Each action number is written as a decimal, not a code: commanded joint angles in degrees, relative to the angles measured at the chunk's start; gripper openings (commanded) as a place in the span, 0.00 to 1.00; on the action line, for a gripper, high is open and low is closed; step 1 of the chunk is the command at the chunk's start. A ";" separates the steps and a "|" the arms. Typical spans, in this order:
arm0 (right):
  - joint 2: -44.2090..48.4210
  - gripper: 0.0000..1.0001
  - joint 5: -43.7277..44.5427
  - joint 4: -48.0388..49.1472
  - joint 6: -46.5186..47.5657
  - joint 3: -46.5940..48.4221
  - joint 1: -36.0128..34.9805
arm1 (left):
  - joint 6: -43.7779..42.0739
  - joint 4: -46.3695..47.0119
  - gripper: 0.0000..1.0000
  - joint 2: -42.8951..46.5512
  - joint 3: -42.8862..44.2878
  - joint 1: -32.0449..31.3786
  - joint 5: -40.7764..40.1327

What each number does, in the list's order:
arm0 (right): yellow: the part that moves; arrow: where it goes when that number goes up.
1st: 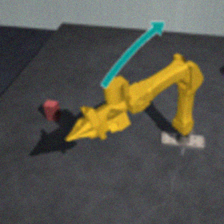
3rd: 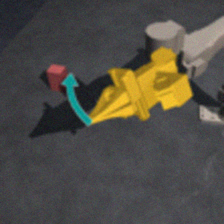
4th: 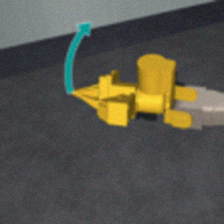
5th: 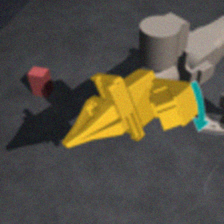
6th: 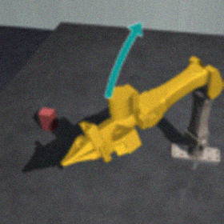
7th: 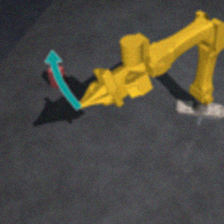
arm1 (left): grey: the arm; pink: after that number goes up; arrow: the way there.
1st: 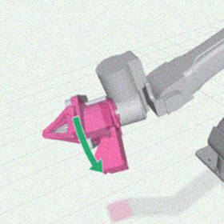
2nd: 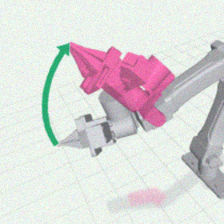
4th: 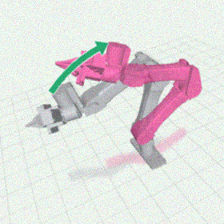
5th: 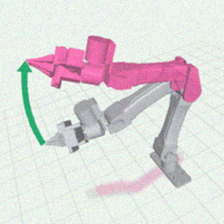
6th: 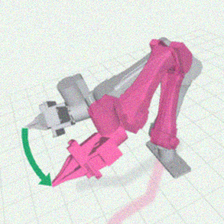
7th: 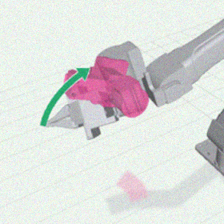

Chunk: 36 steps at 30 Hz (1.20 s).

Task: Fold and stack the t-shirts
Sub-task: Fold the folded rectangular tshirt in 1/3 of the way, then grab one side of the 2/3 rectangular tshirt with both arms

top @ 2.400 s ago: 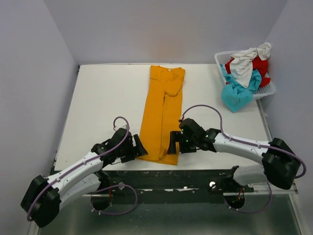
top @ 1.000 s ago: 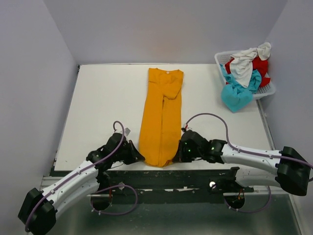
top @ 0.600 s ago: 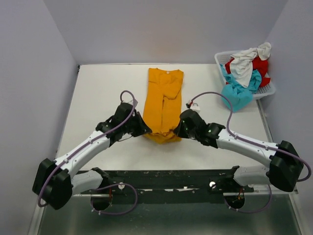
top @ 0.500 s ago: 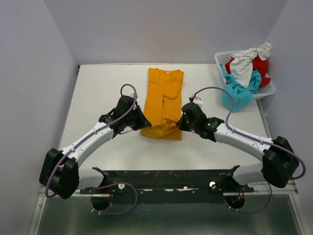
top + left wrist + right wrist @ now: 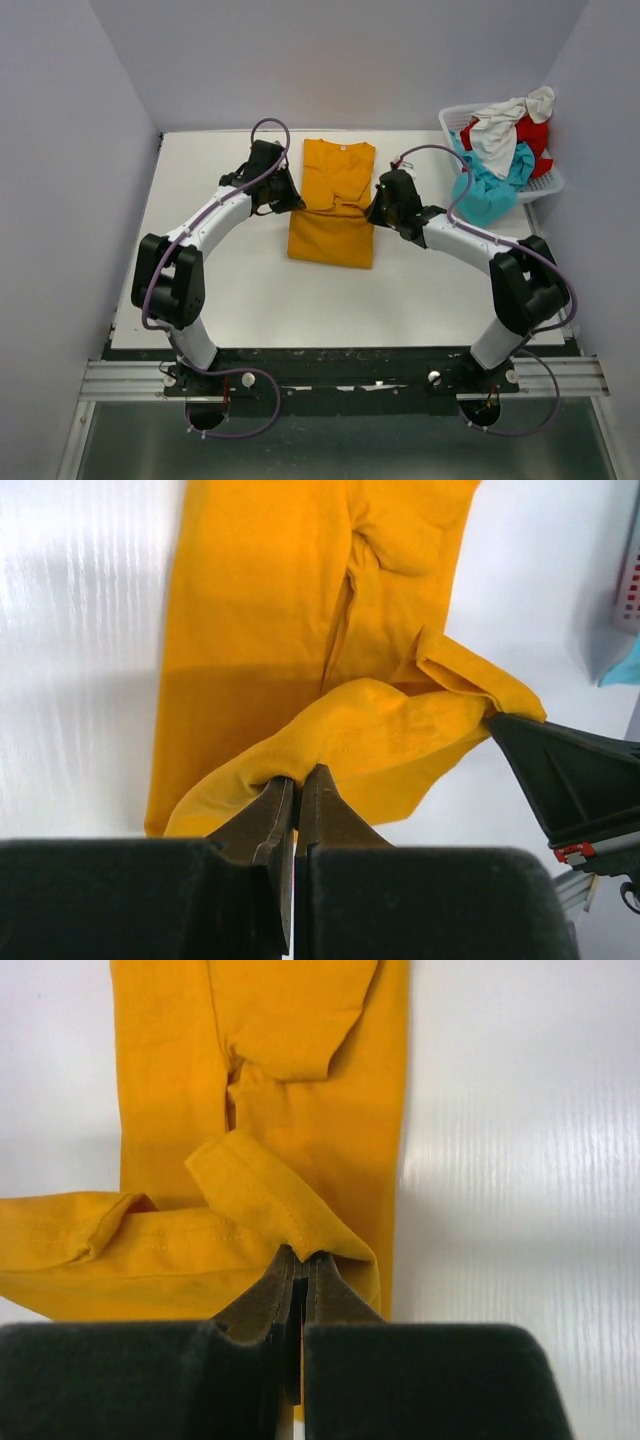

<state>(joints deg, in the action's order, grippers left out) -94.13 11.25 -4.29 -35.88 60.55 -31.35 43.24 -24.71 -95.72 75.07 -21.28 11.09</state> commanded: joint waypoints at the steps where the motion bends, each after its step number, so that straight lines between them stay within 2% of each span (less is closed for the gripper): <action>1: -5.26 0.01 -6.67 7.82 4.22 3.97 2.04 | -3.88 -4.39 0.00 -5.85 6.15 1.35 -1.27; 9: -12.84 0.01 -6.28 8.51 4.36 8.84 4.05 | -5.54 -5.91 0.00 -14.54 13.39 3.38 1.08; 11: -14.49 0.01 -5.91 7.88 3.93 9.98 4.64 | -5.69 -6.03 0.10 -16.20 14.79 3.93 1.39; 15: -17.52 0.01 -4.83 7.19 3.37 12.51 6.07 | -7.81 -6.16 0.18 -19.68 19.41 4.60 3.88; 17: -19.13 0.08 -6.43 7.05 3.59 14.63 7.01 | -9.22 -7.14 0.30 -21.30 22.68 4.83 5.77; 19: -20.17 0.15 -8.08 5.62 3.09 17.12 7.68 | -10.32 -9.02 0.48 -22.00 26.12 4.87 6.15; 20: -20.39 0.31 -8.63 5.01 2.87 18.08 7.86 | -11.22 -9.32 0.64 -21.73 26.86 4.84 6.88; 21: -20.35 0.51 -9.10 4.43 3.03 18.82 7.97 | -11.38 -9.76 0.93 -21.17 27.14 4.92 7.16; 22: -19.94 0.72 -9.25 2.38 3.10 19.46 7.98 | -11.78 -9.87 0.98 -19.83 26.81 4.93 7.08; 25: -17.42 0.99 -10.77 1.39 3.16 17.85 8.02 | -11.80 -8.63 0.99 -14.08 21.80 4.93 6.54; 29: -11.74 1.00 -16.38 2.23 2.89 10.76 8.00 | -9.42 -3.81 0.99 -4.93 6.92 4.84 8.26; 32: -5.63 1.00 -18.76 3.75 0.72 1.09 7.97 | -7.42 0.56 0.99 0.66 -5.32 4.75 8.88; 36: 0.41 1.00 -23.49 9.08 -3.08 -10.42 7.96 | -5.68 4.12 0.99 3.63 -14.35 4.75 9.46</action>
<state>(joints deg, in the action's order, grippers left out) -97.97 -5.61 1.32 -35.00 58.43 -23.27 35.20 -25.85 -93.62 68.45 -16.58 18.20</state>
